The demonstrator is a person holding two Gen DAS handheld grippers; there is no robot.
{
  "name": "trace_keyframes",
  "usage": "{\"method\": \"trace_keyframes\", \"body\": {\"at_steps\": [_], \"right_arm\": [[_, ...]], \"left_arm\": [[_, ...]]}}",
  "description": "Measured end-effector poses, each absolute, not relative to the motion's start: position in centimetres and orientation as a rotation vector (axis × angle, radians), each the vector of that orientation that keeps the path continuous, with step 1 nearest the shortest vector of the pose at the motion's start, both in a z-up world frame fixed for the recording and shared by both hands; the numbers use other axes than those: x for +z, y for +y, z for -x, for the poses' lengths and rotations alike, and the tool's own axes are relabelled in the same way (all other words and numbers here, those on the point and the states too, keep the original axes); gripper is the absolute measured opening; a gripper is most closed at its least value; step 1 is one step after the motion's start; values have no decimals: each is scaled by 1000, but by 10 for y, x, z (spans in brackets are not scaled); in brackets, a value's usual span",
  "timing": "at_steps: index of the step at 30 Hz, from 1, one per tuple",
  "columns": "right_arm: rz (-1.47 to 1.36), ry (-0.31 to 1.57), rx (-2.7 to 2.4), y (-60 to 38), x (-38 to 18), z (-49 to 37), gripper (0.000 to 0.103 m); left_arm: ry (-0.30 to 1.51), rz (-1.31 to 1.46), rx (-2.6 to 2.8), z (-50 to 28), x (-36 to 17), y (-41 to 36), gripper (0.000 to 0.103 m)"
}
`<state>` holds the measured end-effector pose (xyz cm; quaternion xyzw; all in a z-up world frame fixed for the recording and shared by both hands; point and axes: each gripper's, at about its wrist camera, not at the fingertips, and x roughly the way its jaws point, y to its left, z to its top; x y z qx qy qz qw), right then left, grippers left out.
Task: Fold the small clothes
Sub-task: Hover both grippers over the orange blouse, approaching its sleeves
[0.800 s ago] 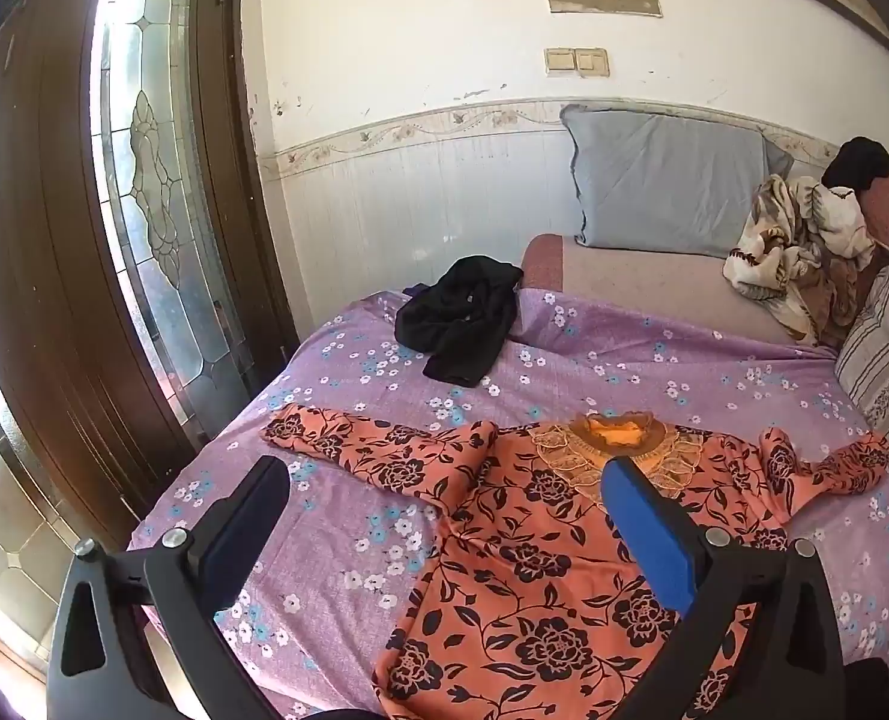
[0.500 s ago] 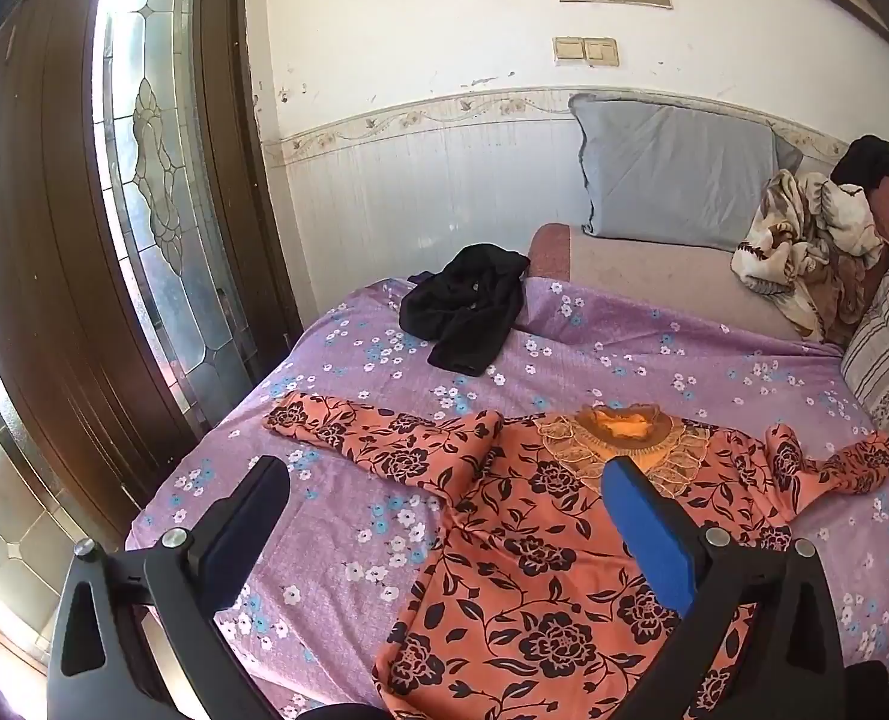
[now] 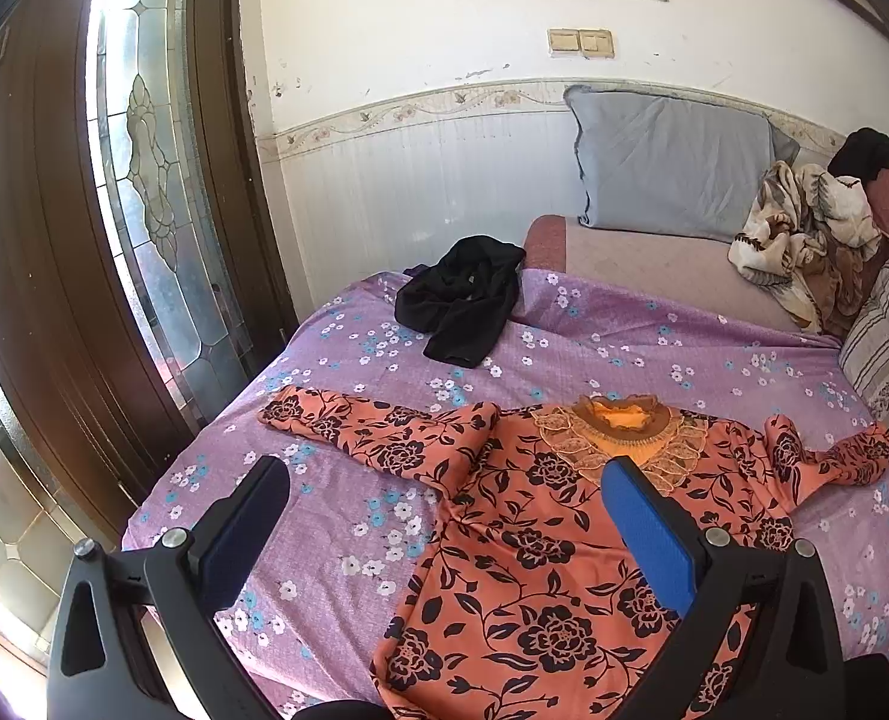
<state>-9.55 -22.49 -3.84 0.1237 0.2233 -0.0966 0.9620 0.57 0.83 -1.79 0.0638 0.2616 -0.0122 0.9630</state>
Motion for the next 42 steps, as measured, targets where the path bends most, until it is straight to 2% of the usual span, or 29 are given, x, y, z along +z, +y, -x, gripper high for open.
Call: {"method": "trace_keyframes", "body": {"at_steps": [42], "right_arm": [[-327, 509, -200, -236, -56, 86, 103]], "left_arm": [[557, -174, -45, -11, -26, -6, 103]]}}
